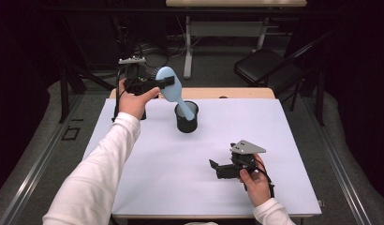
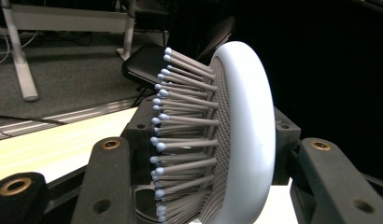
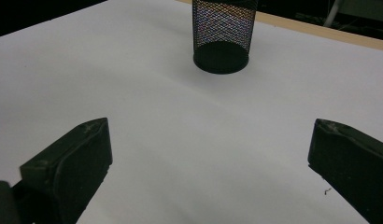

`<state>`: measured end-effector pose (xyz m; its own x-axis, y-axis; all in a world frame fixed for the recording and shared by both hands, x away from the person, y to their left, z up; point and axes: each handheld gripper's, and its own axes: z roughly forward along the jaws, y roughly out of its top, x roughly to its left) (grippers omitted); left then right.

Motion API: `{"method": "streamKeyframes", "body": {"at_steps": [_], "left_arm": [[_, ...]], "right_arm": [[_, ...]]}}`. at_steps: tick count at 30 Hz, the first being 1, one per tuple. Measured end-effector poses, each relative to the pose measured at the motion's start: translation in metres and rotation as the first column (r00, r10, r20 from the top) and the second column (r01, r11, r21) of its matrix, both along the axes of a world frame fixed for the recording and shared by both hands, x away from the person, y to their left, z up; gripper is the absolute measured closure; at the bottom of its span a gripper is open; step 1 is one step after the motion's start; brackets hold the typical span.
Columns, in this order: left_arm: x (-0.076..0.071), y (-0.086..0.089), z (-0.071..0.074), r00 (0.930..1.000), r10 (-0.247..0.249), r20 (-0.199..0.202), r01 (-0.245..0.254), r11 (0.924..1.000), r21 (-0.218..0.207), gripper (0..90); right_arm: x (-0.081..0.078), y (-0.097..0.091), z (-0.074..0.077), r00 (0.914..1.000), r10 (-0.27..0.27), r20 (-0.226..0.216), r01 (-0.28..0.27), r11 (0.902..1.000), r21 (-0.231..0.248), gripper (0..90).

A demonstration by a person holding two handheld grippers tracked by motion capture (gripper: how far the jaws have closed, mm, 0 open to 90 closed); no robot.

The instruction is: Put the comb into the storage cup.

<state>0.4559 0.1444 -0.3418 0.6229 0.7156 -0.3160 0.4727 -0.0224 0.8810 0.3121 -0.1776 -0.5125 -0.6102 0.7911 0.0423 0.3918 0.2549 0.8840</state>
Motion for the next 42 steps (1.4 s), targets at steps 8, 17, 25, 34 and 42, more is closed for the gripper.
{"method": "streamKeyframes", "body": {"at_steps": [8,17,25,34,42], "left_arm": [[0.000,0.004,0.003,0.9998,0.014,0.016,-0.014,0.9999,0.001,49.8],[0.000,0.008,0.006,0.9989,0.036,0.031,-0.036,0.9993,0.004,49.8],[0.001,0.010,0.007,0.9977,0.053,0.042,-0.053,0.9986,0.008,49.8],[0.003,0.010,0.007,0.9951,0.074,0.065,-0.076,0.9970,0.017,49.8],[0.003,0.006,0.011,0.9927,0.082,0.088,-0.086,0.9953,0.044,49.8]], "right_arm": [[0.000,0.001,0.000,1.0000,0.007,-0.001,-0.007,1.0000,0.002,0.0],[-0.001,0.001,0.000,0.9999,0.010,0.000,-0.010,0.9999,0.002,0.0],[-0.001,0.001,0.000,0.9999,0.010,-0.002,-0.010,0.9999,0.002,0.0],[-0.001,0.002,0.000,0.9999,0.012,-0.001,-0.012,0.9999,0.003,0.0],[-0.001,0.002,0.000,0.9999,0.012,-0.003,-0.012,0.9999,0.001,0.0]]}}
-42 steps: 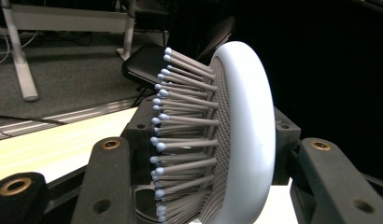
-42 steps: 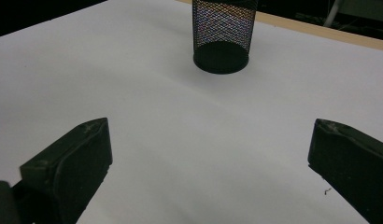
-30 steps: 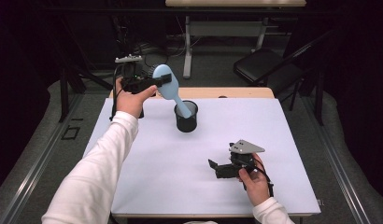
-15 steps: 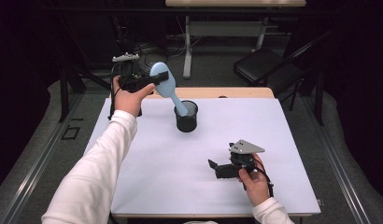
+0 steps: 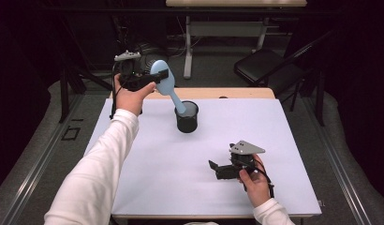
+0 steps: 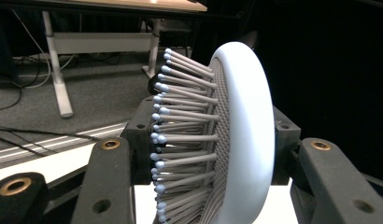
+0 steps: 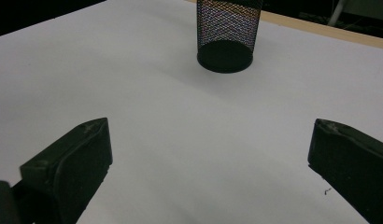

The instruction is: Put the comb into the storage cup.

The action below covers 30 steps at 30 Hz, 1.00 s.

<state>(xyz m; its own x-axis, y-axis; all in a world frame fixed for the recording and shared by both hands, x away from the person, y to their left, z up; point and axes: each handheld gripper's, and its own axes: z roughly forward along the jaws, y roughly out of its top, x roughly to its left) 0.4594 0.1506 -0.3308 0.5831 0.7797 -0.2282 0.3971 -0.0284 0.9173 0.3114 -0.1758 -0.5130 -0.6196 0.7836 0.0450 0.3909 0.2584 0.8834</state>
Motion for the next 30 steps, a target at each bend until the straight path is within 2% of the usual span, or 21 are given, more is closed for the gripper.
{"method": "streamKeyframes", "body": {"at_steps": [13,30], "left_arm": [[0.006,-0.014,0.001,0.9998,0.001,0.018,-0.002,0.9998,0.022,49.7],[0.018,-0.021,-0.006,0.9989,0.039,0.026,-0.040,0.9985,0.037,49.7]], "right_arm": [[0.000,-0.001,-0.001,1.0000,0.001,-0.004,-0.001,1.0000,-0.002,0.0],[0.001,-0.002,-0.002,1.0000,0.001,-0.007,-0.001,1.0000,-0.005,0.0]]}}
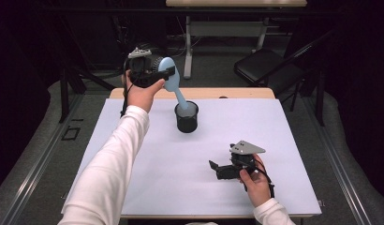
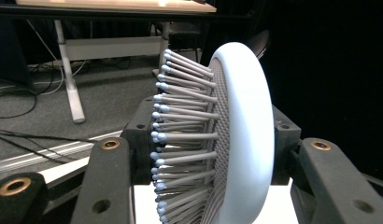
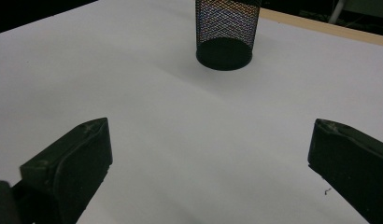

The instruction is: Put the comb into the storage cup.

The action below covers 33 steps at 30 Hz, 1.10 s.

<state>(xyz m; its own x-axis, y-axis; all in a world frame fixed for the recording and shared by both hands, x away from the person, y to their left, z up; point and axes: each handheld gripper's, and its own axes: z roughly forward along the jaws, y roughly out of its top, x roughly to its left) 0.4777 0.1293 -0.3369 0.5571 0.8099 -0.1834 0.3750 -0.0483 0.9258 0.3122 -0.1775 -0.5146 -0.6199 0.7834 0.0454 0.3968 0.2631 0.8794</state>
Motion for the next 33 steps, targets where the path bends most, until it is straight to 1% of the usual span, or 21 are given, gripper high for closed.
{"method": "streamKeyframes", "body": {"at_steps": [4,9,16,19,22,26,33], "left_arm": [[0.003,-0.002,-0.003,1.0000,0.009,0.002,-0.009,0.9999,0.010,49.7],[0.005,-0.006,-0.006,0.9999,0.011,0.004,-0.011,0.9999,0.012,49.7],[0.008,-0.012,-0.011,1.0000,0.007,-0.005,-0.007,0.9991,0.042,49.7],[0.009,-0.014,-0.014,1.0000,0.007,-0.005,-0.007,0.9990,0.045,49.7],[0.011,-0.014,-0.019,0.9999,0.012,-0.012,-0.012,0.9990,0.043,49.6],[0.013,-0.015,-0.024,0.9995,0.017,-0.025,-0.016,0.9984,0.053,49.6],[0.016,-0.019,-0.033,0.9992,0.021,-0.035,-0.019,0.9976,0.067,49.6]], "right_arm": [[0.000,0.000,0.000,1.0000,0.001,0.002,-0.001,1.0000,0.000,0.0],[0.000,-0.001,0.000,1.0000,-0.001,0.000,0.001,1.0000,-0.002,0.0],[0.000,-0.002,-0.001,1.0000,-0.004,-0.003,0.004,1.0000,0.001,0.0],[0.000,-0.002,-0.001,1.0000,-0.006,-0.004,0.006,1.0000,0.002,0.0],[-0.001,-0.003,-0.001,1.0000,-0.007,-0.001,0.007,1.0000,-0.002,0.0],[-0.002,-0.004,-0.001,0.9999,-0.012,-0.004,0.012,0.9999,0.003,0.0],[-0.003,-0.005,-0.001,0.9999,-0.016,-0.004,0.016,0.9999,-0.003,0.0]]}}
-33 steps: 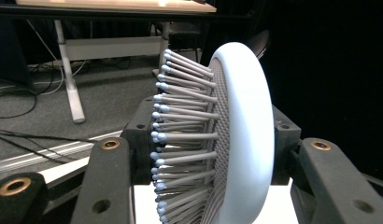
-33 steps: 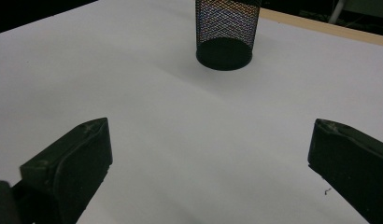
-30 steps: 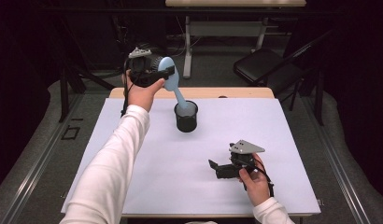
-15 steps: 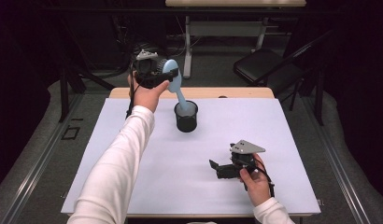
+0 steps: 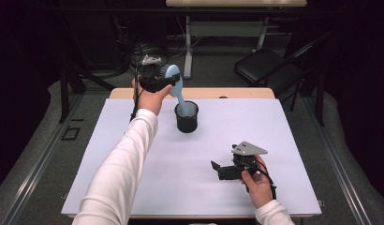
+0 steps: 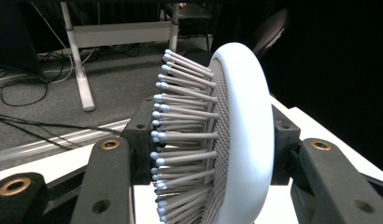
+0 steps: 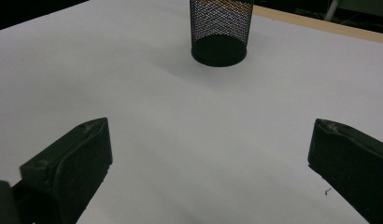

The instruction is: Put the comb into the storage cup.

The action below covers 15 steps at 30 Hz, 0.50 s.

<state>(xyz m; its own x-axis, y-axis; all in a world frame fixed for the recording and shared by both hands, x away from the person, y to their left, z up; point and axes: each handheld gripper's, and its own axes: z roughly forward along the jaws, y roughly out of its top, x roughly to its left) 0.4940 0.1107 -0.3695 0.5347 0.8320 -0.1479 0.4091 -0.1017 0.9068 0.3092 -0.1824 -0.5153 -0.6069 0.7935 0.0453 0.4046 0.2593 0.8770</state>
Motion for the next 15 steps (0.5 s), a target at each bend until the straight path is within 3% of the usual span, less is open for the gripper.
{"method": "streamKeyframes", "body": {"at_steps": [15], "left_arm": [[0.002,-0.014,-0.015,0.9998,-0.015,-0.015,0.015,0.9992,0.037,49.5]], "right_arm": [[0.000,0.000,0.000,1.0000,0.001,0.004,-0.001,1.0000,0.001,0.0]]}}
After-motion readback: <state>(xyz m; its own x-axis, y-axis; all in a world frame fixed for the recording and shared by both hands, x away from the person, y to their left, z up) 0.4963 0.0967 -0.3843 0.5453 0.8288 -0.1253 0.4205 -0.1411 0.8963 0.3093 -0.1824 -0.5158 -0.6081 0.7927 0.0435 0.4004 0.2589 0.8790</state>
